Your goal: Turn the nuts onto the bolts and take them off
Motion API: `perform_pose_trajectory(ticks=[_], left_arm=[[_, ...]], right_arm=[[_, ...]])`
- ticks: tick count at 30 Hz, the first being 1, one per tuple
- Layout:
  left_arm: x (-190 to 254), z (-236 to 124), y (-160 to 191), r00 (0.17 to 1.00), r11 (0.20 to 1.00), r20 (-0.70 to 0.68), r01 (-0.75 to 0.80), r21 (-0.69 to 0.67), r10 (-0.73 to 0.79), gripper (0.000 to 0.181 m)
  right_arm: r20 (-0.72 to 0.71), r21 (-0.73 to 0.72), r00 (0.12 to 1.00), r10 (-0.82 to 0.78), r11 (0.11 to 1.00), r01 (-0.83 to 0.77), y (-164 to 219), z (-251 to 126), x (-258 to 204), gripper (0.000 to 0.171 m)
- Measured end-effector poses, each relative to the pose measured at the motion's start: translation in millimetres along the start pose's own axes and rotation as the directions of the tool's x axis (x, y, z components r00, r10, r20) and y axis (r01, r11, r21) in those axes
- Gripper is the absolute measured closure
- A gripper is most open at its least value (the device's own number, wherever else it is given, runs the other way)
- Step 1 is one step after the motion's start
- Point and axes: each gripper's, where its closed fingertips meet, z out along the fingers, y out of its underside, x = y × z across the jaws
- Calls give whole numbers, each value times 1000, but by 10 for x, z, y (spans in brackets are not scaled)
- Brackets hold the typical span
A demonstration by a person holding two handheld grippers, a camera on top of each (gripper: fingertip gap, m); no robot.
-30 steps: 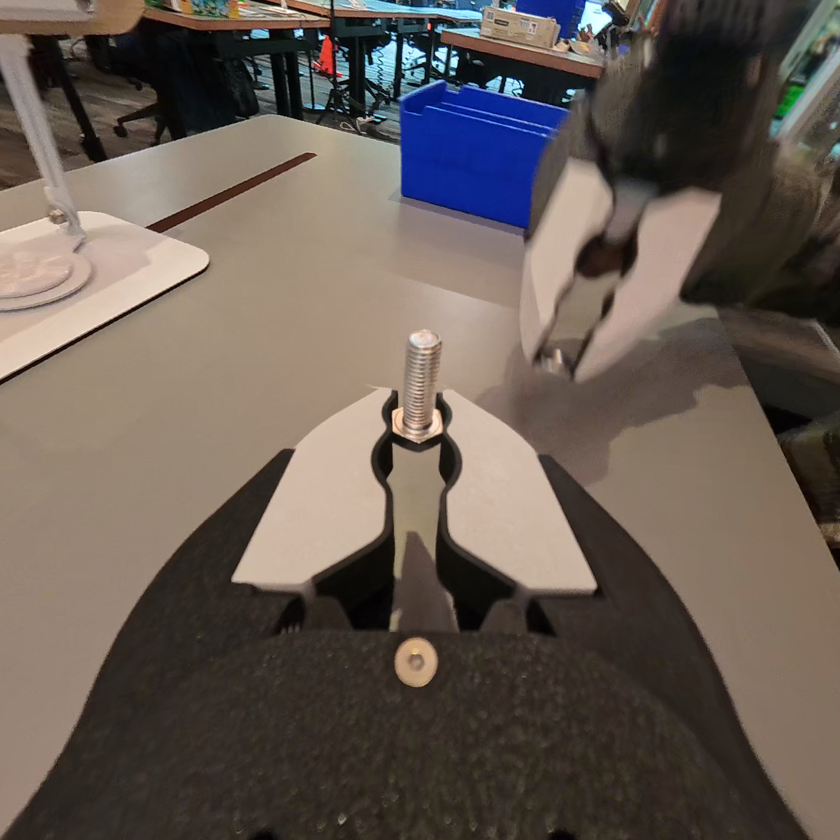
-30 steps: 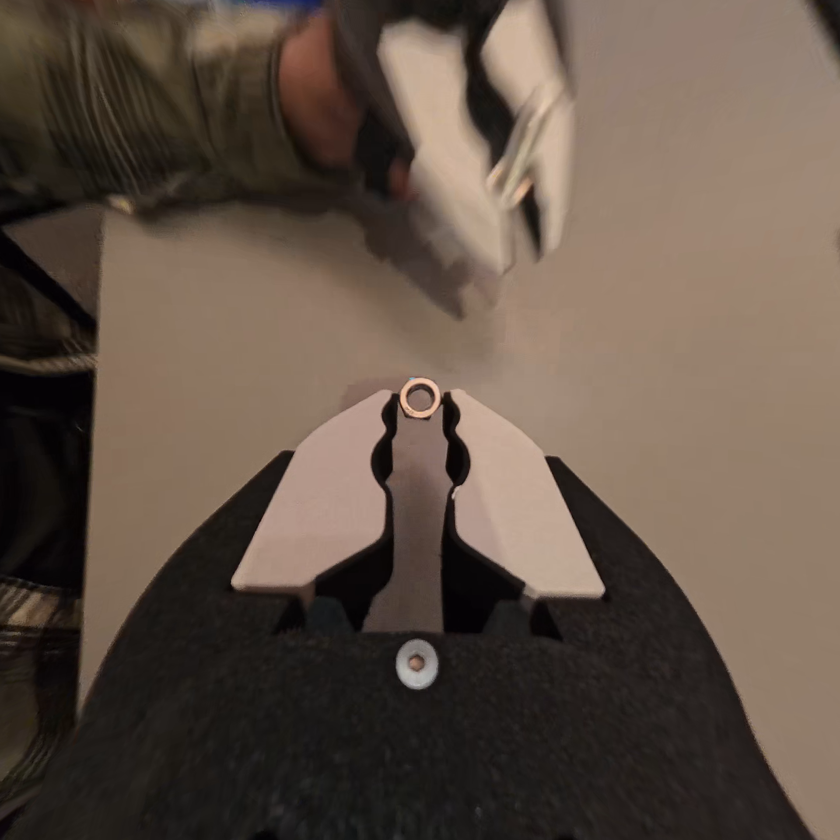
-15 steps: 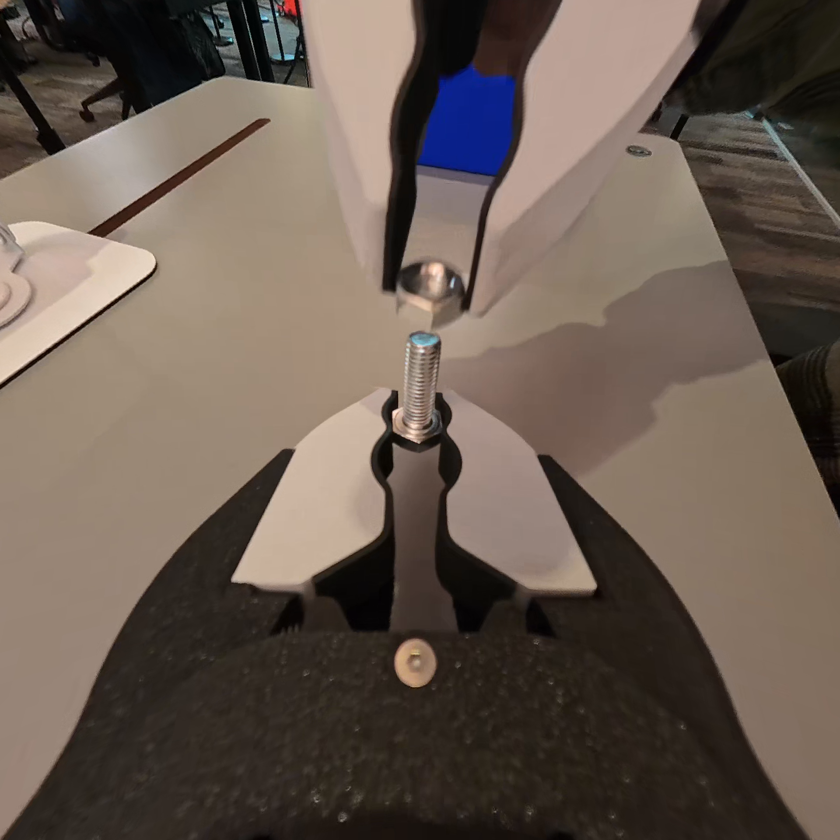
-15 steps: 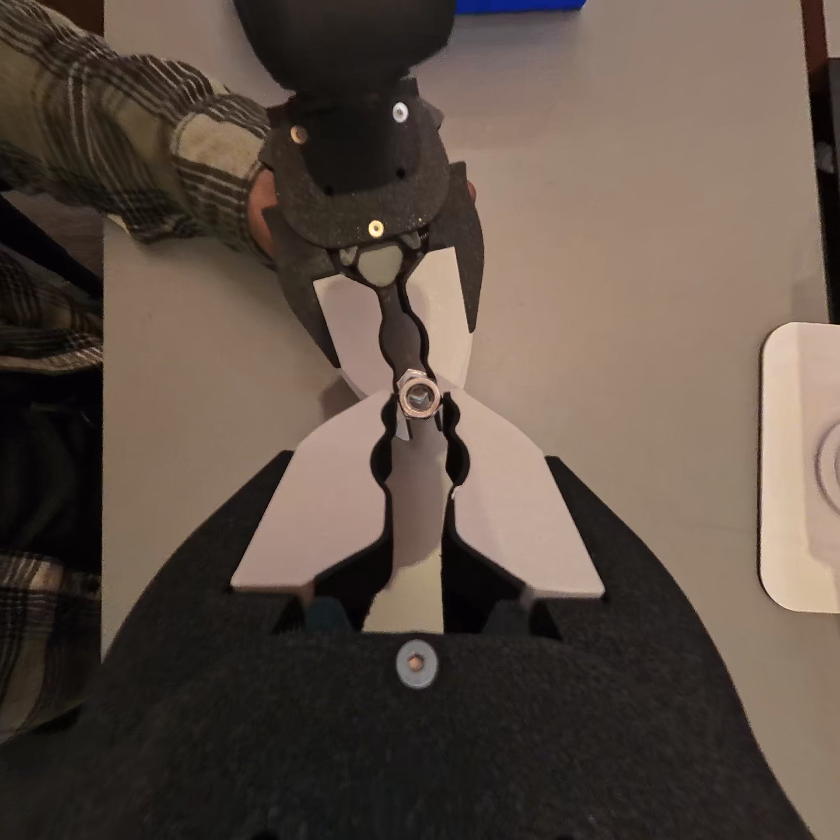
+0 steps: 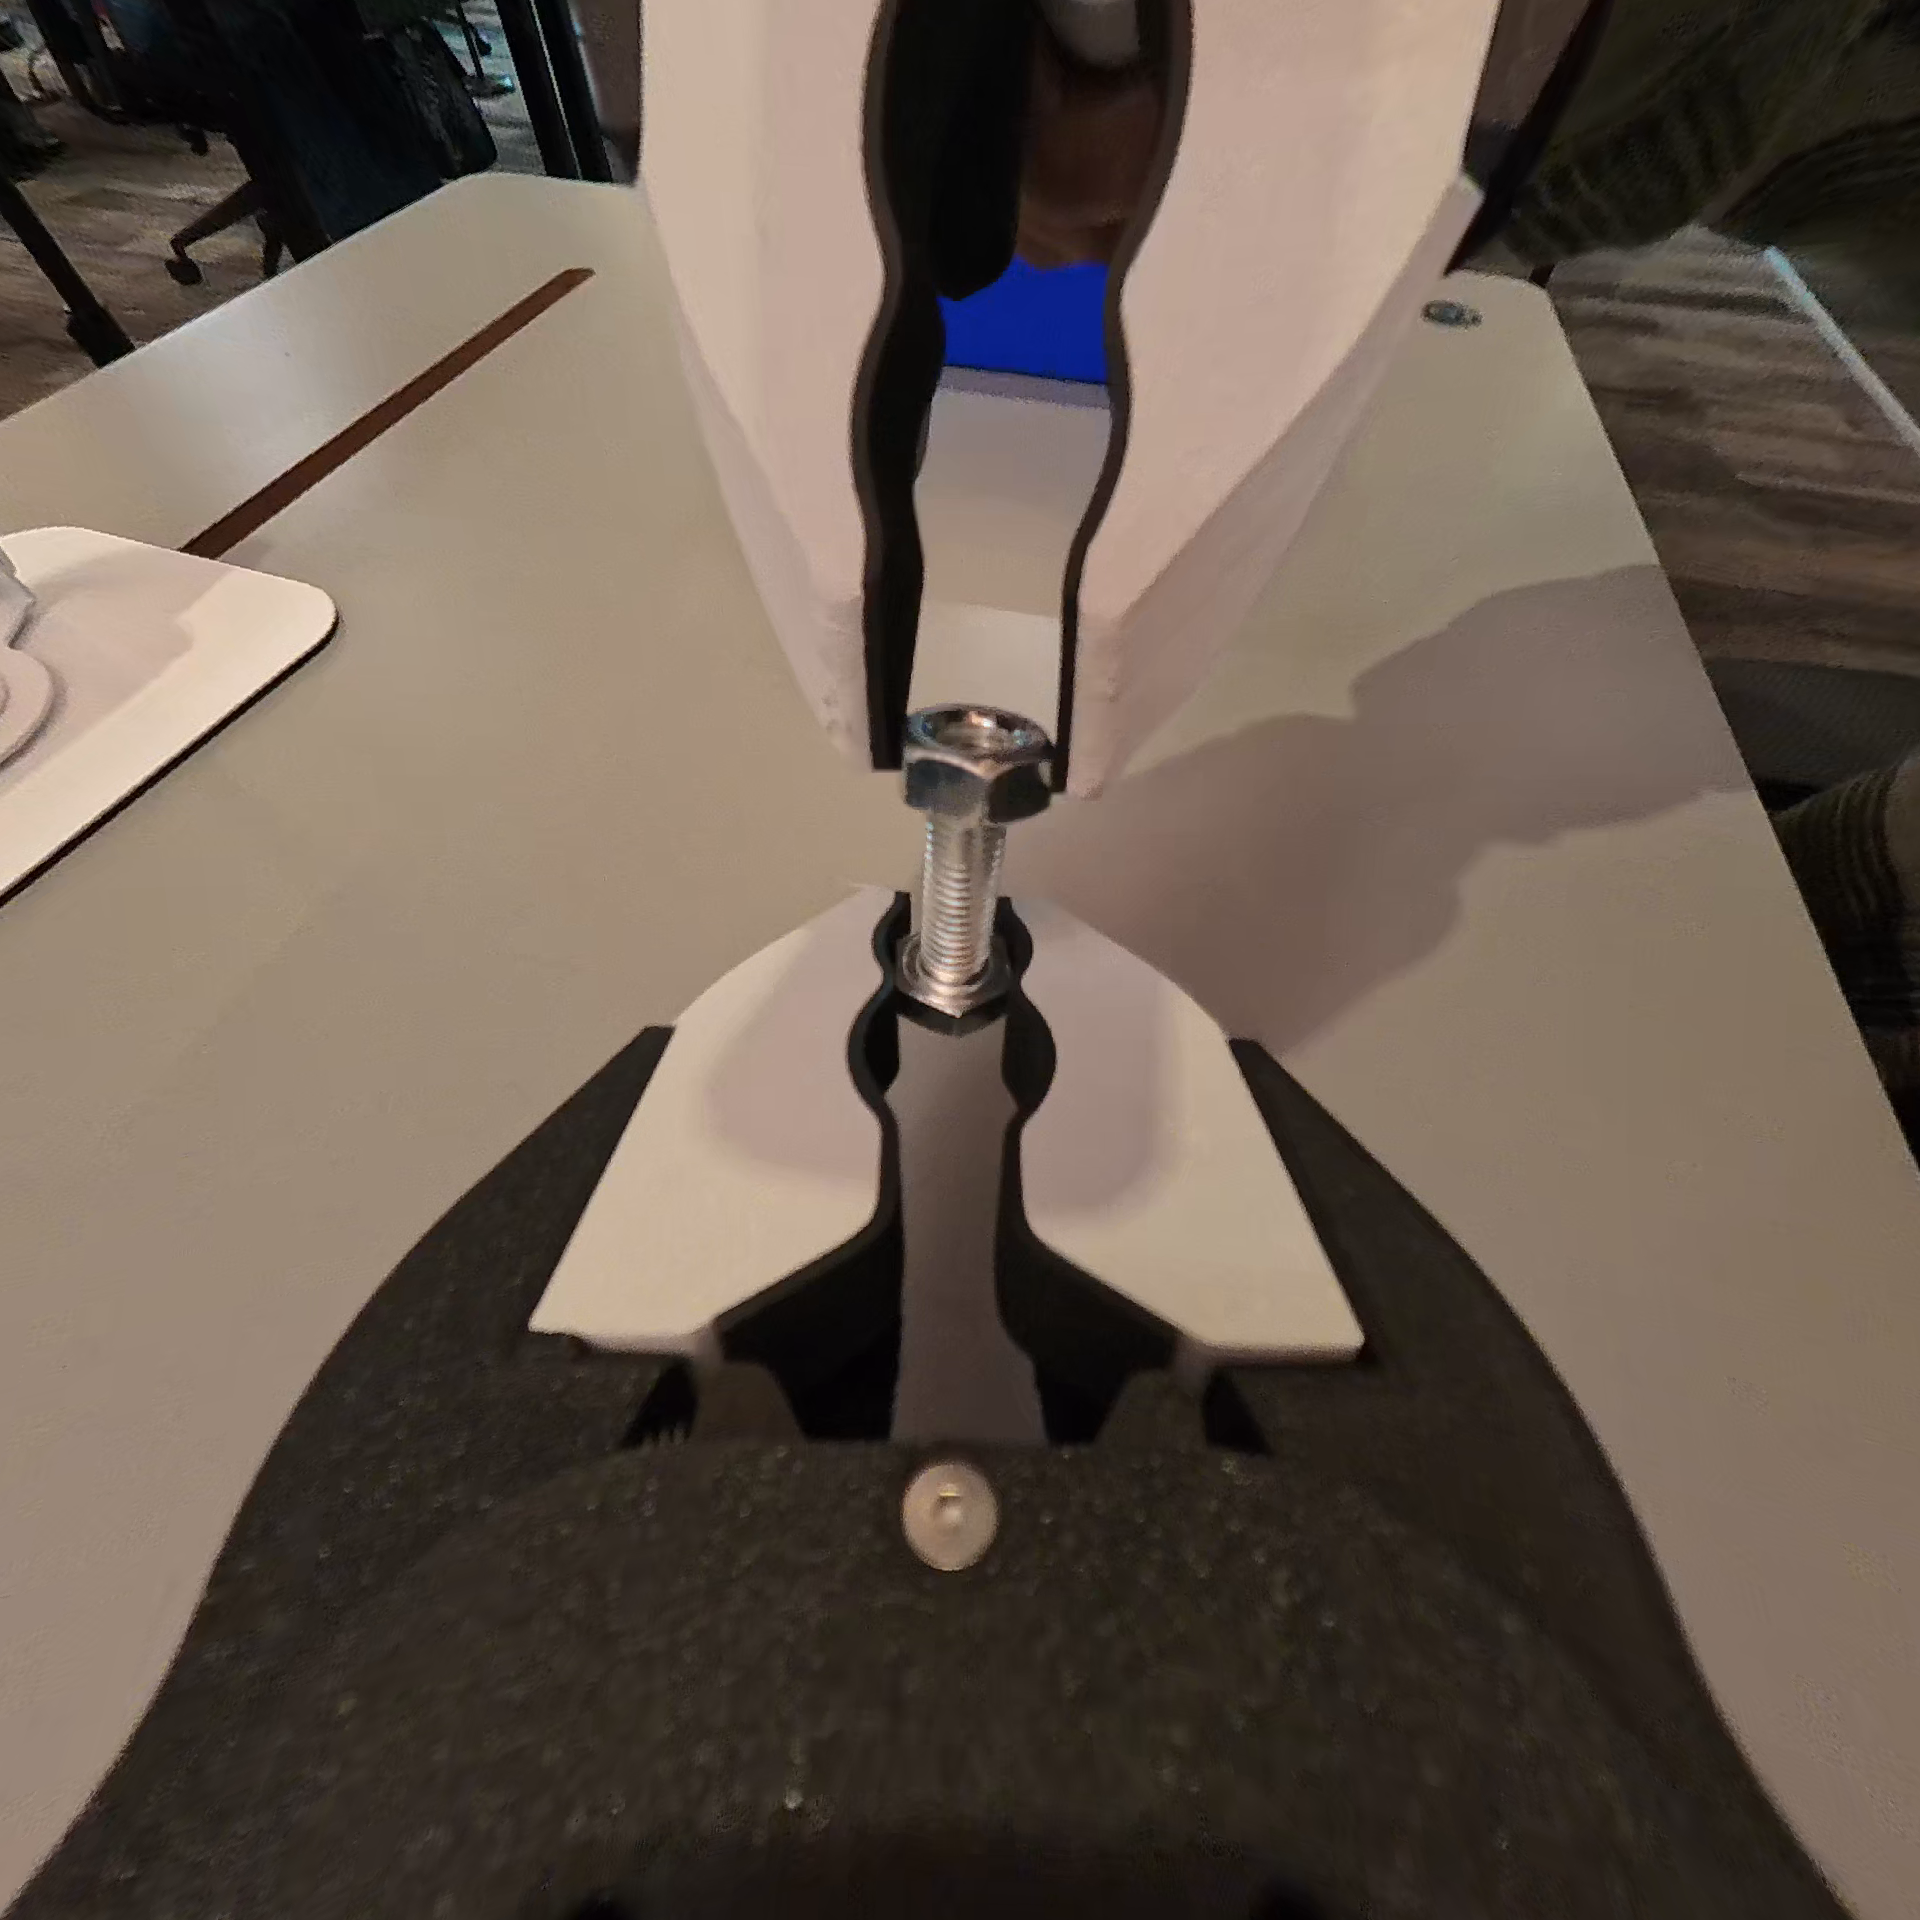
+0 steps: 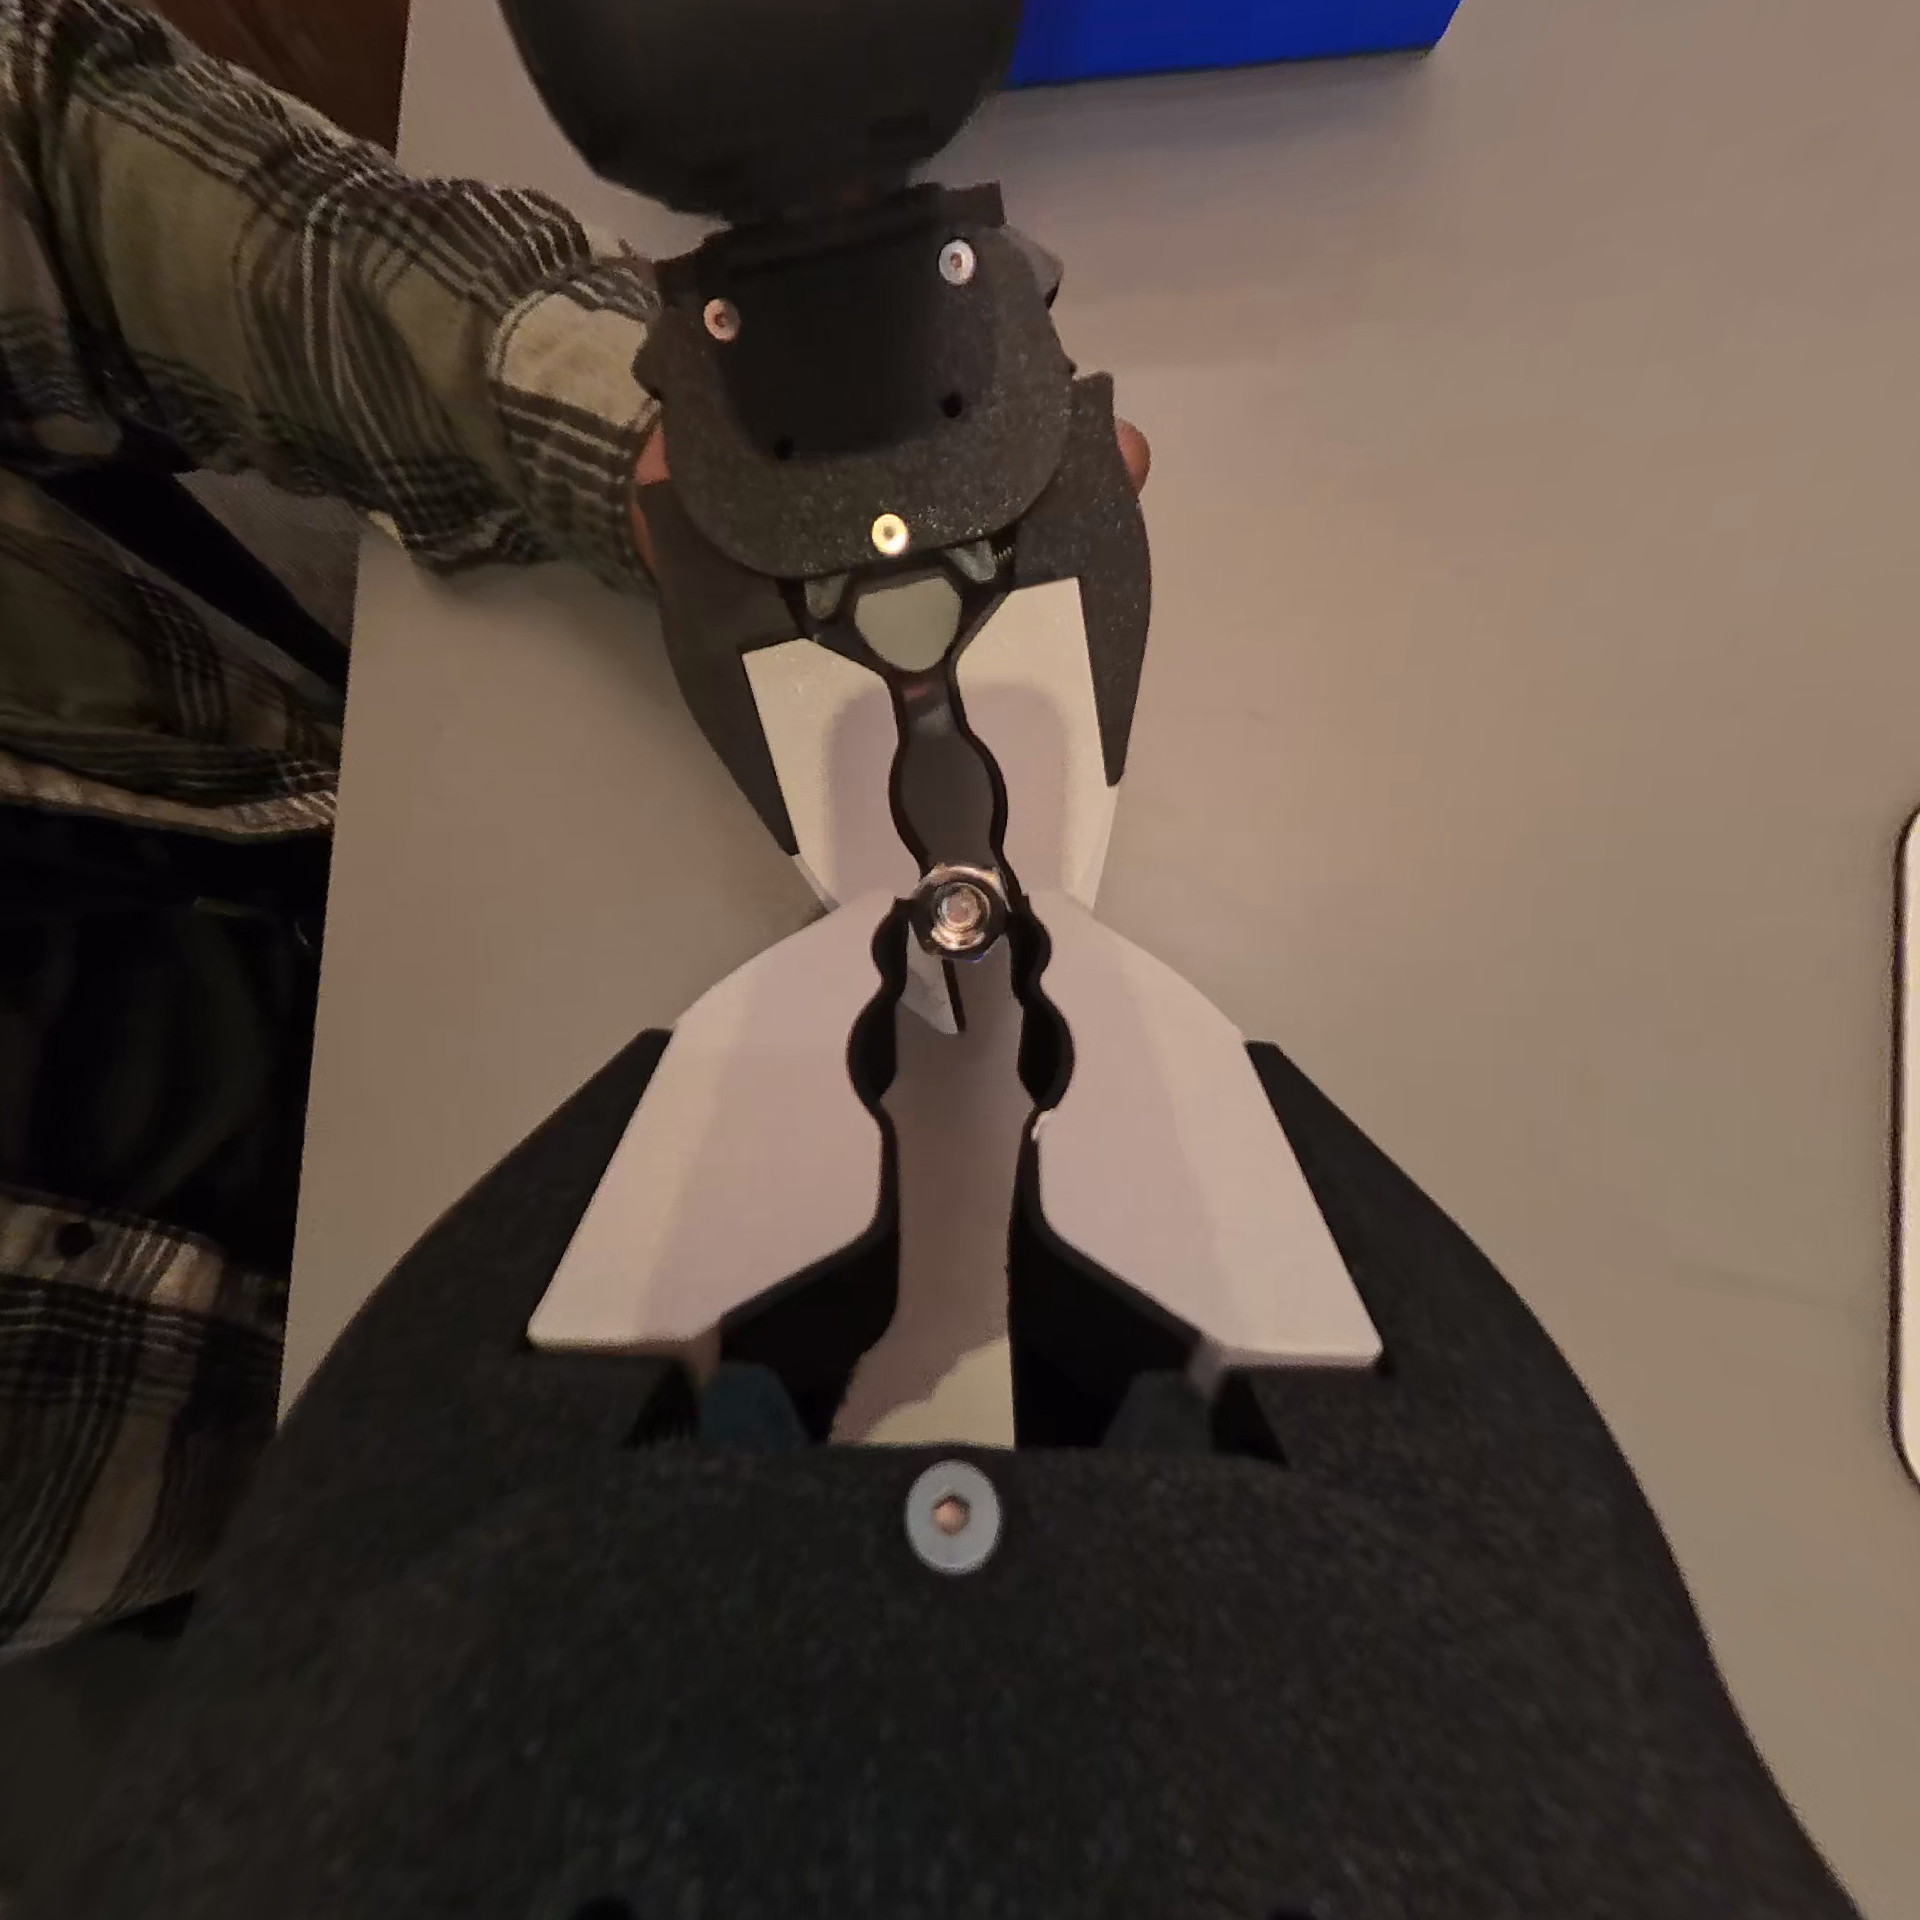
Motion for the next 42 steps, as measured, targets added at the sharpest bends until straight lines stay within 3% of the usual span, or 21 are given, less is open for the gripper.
perform_pose_trajectory(ticks=[10,17,36,42], left_arm=[[58,107,164,998,988,25,-56,-142,60,166],[95,58,41,999,998,-9,-33,-55,32,166],[126,106,130,999,993,-23,-41,-112,38,166],[254,101,101,993,995,-112,-58,-84,49,166]], right_arm=[[28,-250,997,-70,965,75,192,53,-60,153],[51,-146,995,-89,985,96,96,-22,-81,153],[59,-169,994,-91,981,99,180,27,-104,152],[137,-140,965,-222,960,241,186,-4,-211,152]])
